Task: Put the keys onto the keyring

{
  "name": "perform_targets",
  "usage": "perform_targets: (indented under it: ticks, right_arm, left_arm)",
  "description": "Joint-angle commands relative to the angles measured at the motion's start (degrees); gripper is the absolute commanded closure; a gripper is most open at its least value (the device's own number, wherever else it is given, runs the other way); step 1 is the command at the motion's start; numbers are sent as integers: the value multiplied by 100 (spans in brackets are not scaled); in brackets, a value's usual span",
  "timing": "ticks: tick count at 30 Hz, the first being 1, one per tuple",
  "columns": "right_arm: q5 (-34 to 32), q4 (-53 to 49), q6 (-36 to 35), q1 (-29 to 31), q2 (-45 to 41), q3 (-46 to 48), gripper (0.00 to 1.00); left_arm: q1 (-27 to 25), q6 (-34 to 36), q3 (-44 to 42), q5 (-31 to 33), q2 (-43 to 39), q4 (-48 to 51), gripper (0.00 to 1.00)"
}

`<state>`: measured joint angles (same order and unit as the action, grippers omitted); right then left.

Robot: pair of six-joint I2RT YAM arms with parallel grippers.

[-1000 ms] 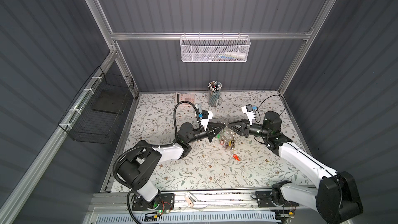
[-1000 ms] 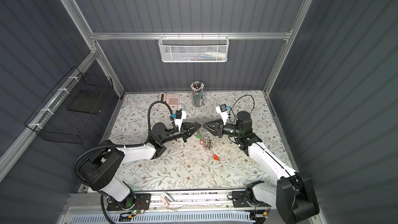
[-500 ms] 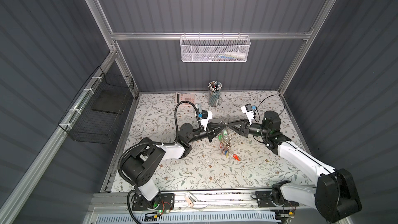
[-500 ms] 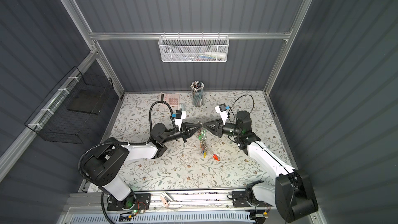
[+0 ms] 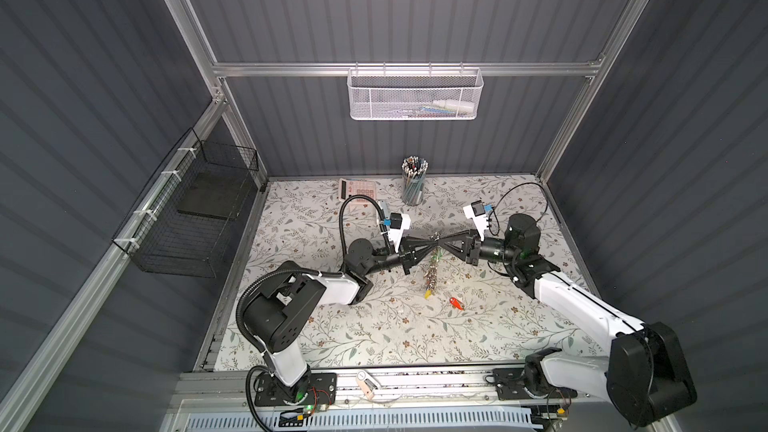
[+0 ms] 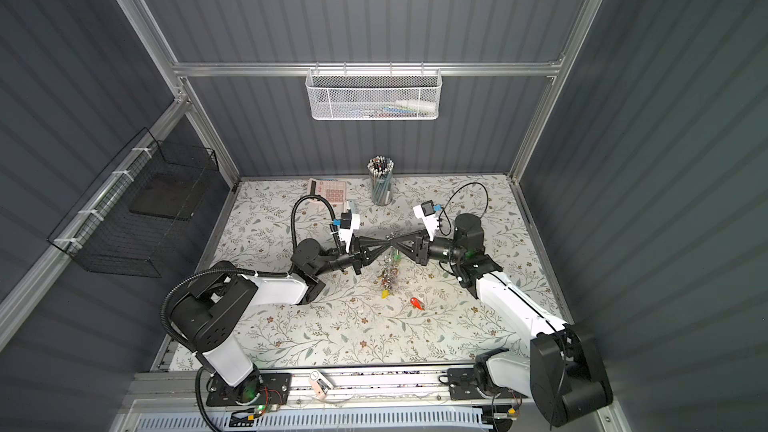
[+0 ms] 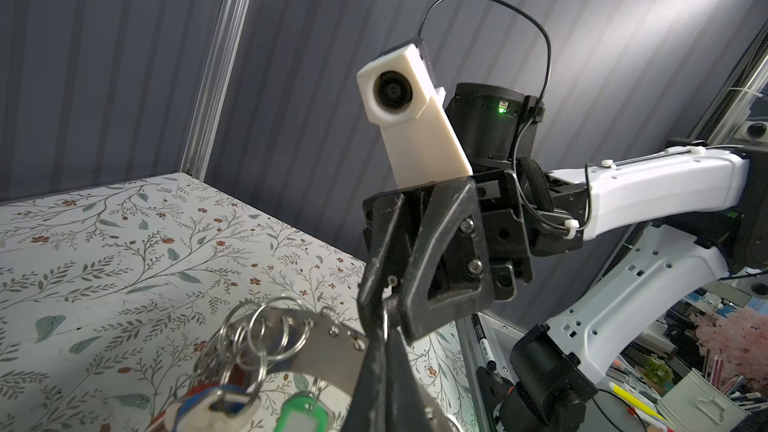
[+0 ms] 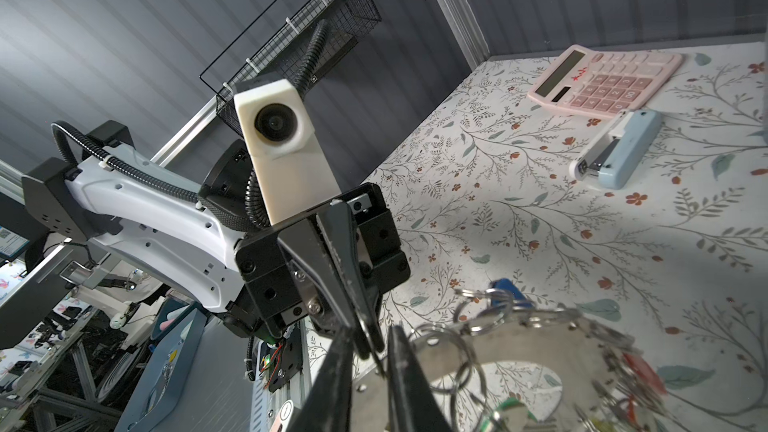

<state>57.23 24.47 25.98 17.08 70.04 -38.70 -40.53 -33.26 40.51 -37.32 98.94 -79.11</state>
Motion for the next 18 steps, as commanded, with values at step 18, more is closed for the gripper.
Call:
perform_targets:
  ticks: [18]
  right_arm:
    - [-221,-128,-339,71,-155,-220,100]
  left_arm:
    - [159,813,440,-410,-544,1655,97]
